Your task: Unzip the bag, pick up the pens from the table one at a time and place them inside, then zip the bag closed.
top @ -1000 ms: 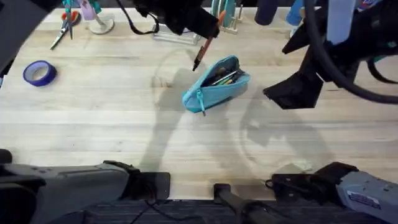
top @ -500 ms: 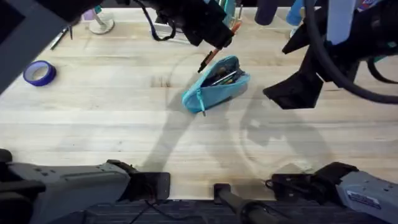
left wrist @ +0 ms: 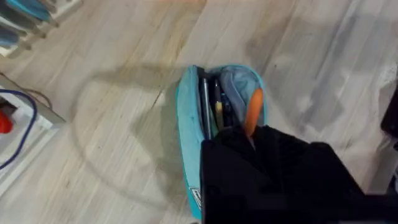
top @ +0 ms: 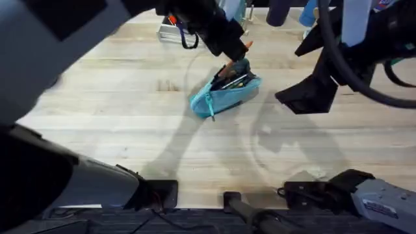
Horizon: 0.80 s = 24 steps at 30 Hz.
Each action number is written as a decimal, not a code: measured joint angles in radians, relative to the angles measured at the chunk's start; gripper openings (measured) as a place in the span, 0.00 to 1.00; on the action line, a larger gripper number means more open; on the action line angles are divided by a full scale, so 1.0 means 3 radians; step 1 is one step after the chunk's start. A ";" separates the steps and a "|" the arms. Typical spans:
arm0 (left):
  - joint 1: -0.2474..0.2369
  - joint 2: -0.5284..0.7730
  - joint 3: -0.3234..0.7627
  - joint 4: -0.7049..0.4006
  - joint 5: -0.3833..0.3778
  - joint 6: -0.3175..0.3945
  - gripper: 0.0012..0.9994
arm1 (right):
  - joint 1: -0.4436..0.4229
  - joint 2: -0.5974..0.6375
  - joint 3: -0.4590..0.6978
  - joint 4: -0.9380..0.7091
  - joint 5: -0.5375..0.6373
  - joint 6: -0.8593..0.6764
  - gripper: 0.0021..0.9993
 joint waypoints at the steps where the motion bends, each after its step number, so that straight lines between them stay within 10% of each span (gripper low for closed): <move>1: 0.0000 0.0035 0.0000 0.0001 0.0000 0.0000 0.04 | 0.0000 0.0000 0.0000 0.0000 0.0000 0.0000 1.00; 24: -0.0208 0.0203 0.0000 0.0084 -0.0296 -0.0404 0.04 | 0.0000 0.0000 0.0000 0.0000 0.0000 0.0000 1.00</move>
